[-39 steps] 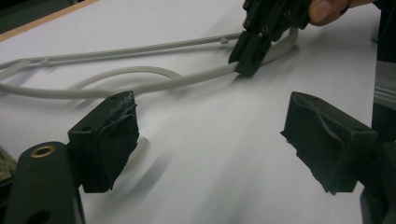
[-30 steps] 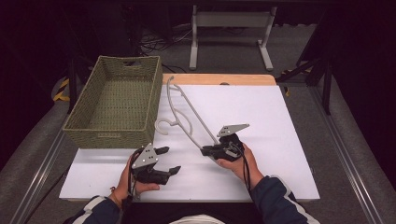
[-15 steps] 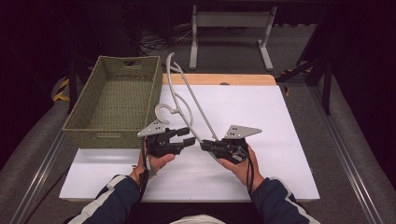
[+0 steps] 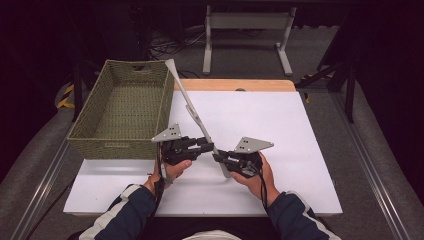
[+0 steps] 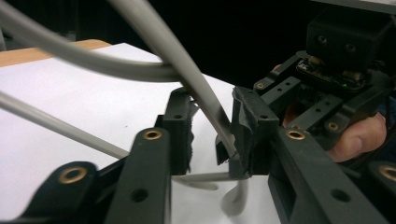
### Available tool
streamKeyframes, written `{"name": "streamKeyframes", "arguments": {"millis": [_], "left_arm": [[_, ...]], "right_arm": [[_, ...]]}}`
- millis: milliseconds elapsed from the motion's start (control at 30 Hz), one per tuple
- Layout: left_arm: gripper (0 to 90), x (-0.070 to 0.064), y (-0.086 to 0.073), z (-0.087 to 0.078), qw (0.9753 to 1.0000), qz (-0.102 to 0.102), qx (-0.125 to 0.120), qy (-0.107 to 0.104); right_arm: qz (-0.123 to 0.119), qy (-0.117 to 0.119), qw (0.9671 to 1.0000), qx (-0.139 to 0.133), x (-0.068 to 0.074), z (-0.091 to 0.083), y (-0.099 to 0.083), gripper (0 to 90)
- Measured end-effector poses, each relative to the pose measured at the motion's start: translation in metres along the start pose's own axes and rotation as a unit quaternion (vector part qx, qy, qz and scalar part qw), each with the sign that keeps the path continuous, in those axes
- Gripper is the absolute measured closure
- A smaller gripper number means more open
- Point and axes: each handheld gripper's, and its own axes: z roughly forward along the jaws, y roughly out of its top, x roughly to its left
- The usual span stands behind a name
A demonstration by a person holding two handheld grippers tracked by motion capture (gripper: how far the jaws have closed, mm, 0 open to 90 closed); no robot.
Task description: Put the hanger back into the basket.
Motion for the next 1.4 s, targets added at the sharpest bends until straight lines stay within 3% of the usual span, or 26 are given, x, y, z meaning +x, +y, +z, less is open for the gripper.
{"name": "streamKeyframes", "arguments": {"millis": [100,233,300,400,467,633,900,1100,1133,1200,1233,1400], "left_arm": [[72.3,0.000,0.002,0.001,0.9999,-0.007,-0.006,-0.012],[75.8,-0.001,0.006,0.002,0.9996,-0.012,-0.009,-0.022],[77.5,-0.002,0.007,0.003,0.9996,-0.011,-0.008,-0.024],[79.5,-0.006,0.012,0.004,0.9996,-0.002,-0.006,-0.029],[80.8,-0.007,0.014,0.005,0.9995,0.001,-0.008,-0.031],[81.8,-0.008,0.015,0.008,0.9998,0.005,0.003,-0.017],[81.9,-0.007,0.020,0.002,0.9997,0.021,0.003,0.012],[82.0,-0.010,0.031,-0.004,0.9988,0.036,0.003,0.034],[82.0,-0.012,0.038,-0.006,0.9982,0.044,0.002,0.040],[82.0,-0.014,0.043,-0.007,0.9978,0.048,0.003,0.045],[82.0,-0.016,0.052,-0.008,0.9970,0.054,0.007,0.054],[82.0,-0.021,0.070,-0.011,0.9944,0.072,0.008,0.076]], "right_arm": [[-0.025,-0.018,0.9995,0.005,0.006,0.001,0.002,80.4],[-0.029,-0.018,0.9994,0.001,0.009,-0.001,0.003,76.8],[-0.031,-0.018,0.9993,-0.001,0.010,-0.002,0.003,74.3],[-0.061,-0.039,0.9974,0.006,0.020,-0.002,0.005,67.0],[-0.069,-0.041,0.9966,0.015,0.022,-0.004,0.005,65.2],[-0.075,-0.025,0.9967,0.018,0.025,-0.006,0.006,65.4],[-0.090,-0.014,0.9952,0.036,0.033,-0.010,-0.001,49.2],[-0.099,-0.036,0.9939,0.034,0.023,-0.036,-0.012,43.2],[-0.089,-0.047,0.9944,0.033,0.016,-0.046,-0.018,41.6],[-0.085,-0.052,0.9946,0.032,0.013,-0.050,-0.020,40.9],[-0.077,-0.070,0.9940,0.033,0.004,-0.059,-0.027,39.1],[-0.052,-0.096,0.9933,0.039,-0.012,-0.072,-0.037,34.8]]}}
